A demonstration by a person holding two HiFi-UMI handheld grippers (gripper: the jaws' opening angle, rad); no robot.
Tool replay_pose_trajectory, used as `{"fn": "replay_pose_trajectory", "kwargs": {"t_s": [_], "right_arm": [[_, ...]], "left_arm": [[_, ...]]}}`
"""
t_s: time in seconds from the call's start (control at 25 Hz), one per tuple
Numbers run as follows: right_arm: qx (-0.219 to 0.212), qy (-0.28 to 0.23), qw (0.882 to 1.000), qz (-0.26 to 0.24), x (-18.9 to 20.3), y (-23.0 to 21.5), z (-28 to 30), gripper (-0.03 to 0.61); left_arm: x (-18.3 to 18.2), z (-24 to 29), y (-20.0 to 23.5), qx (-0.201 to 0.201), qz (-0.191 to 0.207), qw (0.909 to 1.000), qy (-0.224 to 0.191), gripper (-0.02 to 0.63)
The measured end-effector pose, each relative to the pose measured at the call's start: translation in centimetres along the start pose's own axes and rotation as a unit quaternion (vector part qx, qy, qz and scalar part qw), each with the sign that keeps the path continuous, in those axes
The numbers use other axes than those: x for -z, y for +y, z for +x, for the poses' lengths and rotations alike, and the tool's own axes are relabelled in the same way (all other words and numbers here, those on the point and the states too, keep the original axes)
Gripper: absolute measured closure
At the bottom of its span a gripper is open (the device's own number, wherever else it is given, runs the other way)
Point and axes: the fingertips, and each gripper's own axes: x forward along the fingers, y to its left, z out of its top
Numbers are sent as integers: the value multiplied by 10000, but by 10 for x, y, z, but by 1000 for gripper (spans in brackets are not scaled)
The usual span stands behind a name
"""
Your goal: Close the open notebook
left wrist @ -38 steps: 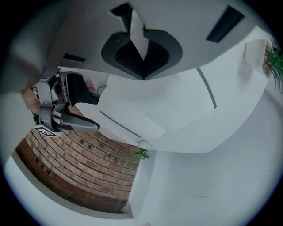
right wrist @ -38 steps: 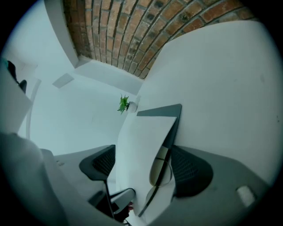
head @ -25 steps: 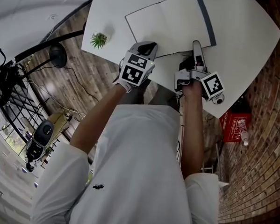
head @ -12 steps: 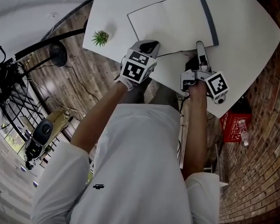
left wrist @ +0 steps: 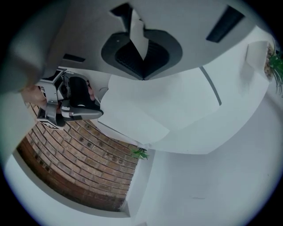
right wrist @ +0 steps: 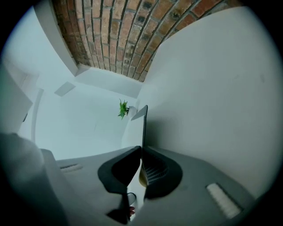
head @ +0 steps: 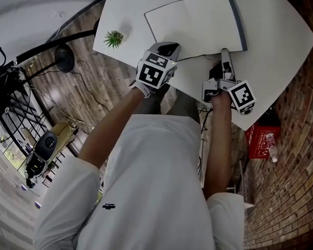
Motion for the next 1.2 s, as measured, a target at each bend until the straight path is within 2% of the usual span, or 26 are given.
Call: {"fn": "replay_pose_trajectory", "kwargs": {"t_s": [0.28,0.4,0.48,0.68,0.92,1.2], "right_arm": [[-113,76,9964,-836,5,20,-5,554],[-96,139,9888,-1483,9,29,-8,554],[-60,207,9793,-2011,14,32,-11,555],[-153,468,9383,-3423,32,50,-20,555],[-210,705,8996,-4306,49,59,-25,556],[-268,1143,8374,-5338,82,62,-26,555]], "left_arm": [[-1,0,-1,12,-131,9999,-4,604],[-1,-1,1,48,-325,9994,-75,604],[0,-2,2,70,-376,9992,-95,604],[6,-14,0,85,-322,9994,-49,604],[11,-31,-3,101,-420,9989,-179,604],[13,-60,1,102,-538,9977,-388,604]]}}
